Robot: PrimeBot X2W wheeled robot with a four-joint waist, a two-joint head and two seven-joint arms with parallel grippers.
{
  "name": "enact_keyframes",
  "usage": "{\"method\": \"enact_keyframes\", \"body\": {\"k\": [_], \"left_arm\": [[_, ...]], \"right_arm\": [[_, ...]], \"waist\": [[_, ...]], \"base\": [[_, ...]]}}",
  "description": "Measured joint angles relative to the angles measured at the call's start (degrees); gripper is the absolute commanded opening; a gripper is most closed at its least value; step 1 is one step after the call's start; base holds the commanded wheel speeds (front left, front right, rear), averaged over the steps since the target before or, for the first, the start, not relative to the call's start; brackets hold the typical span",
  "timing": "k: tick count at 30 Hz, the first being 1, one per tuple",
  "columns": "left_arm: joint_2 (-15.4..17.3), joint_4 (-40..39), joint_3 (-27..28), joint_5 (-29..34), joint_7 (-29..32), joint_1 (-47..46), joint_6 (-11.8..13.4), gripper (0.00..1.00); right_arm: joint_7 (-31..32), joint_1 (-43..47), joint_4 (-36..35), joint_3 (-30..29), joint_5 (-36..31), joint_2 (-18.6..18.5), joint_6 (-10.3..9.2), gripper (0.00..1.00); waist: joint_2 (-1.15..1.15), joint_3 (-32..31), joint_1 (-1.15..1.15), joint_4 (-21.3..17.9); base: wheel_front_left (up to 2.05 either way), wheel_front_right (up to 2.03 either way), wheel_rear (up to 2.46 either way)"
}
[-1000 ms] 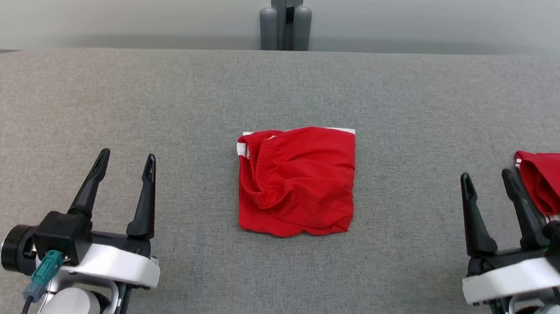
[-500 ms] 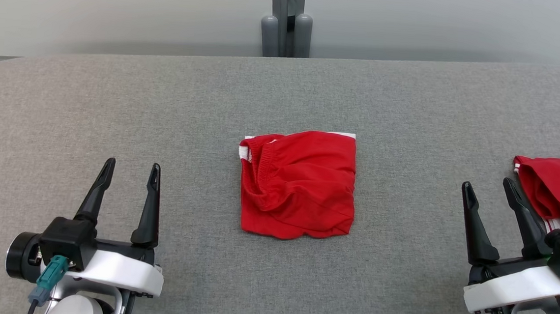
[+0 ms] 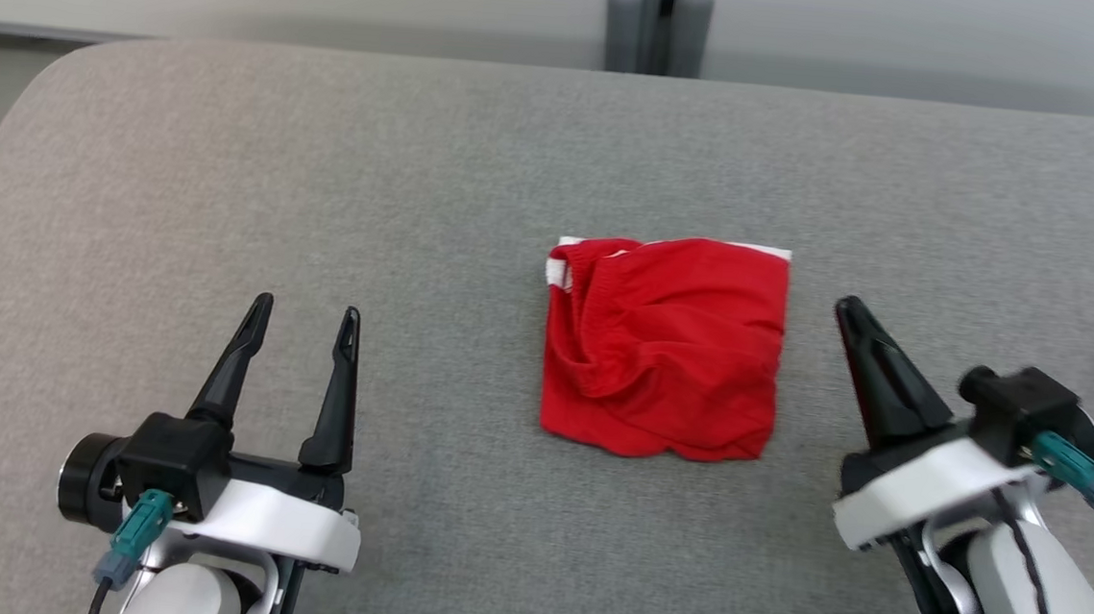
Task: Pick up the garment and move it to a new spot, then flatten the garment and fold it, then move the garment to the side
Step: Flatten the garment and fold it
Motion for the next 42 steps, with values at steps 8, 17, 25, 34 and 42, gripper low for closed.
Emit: {"method": "enact_keyframes", "body": {"k": [8,17,25,34,42], "left_arm": [[-2.4,2.0,-1.6,0.2,-1.2,-2.6,-1.3,1.0],[-3.9,4.1,-1.9,0.2,-2.0,-3.7,-2.3,1.0],[-4.0,5.1,-1.1,0.4,-2.3,-3.7,-2.5,1.0],[-2.0,4.6,0.5,0.6,-2.3,-3.3,-2.1,1.0],[-0.2,3.7,1.3,0.3,-1.4,-1.2,-1.2,1.0]], "right_arm": [[-4.2,-12.7,15.7,15.4,4.4,0.2,0.01,0.0],[-5.5,-15.7,27.0,28.5,11.4,2.1,0.0,0.0],[-6.6,-16.8,27.2,31.0,15.9,2.9,0.0,0.0],[-6.9,-10.6,11.6,18.9,11.3,1.2,0.0,0.0],[-7.0,-1.9,3.1,1.1,1.7,2.0,0.0,1.0]], "waist": [[0.0,4.1,0.0,5.3],[0.0,5.9,0.0,7.1],[0.0,5.5,0.0,5.1],[0.0,2.6,0.0,1.1],[0.0,-0.6,0.0,-2.2]], "base": [[0.0,0.0,0.0],[0.0,0.0,0.0],[0.0,0.0,0.0],[0.0,0.0,0.0],[0.0,0.0,0.0]]}}
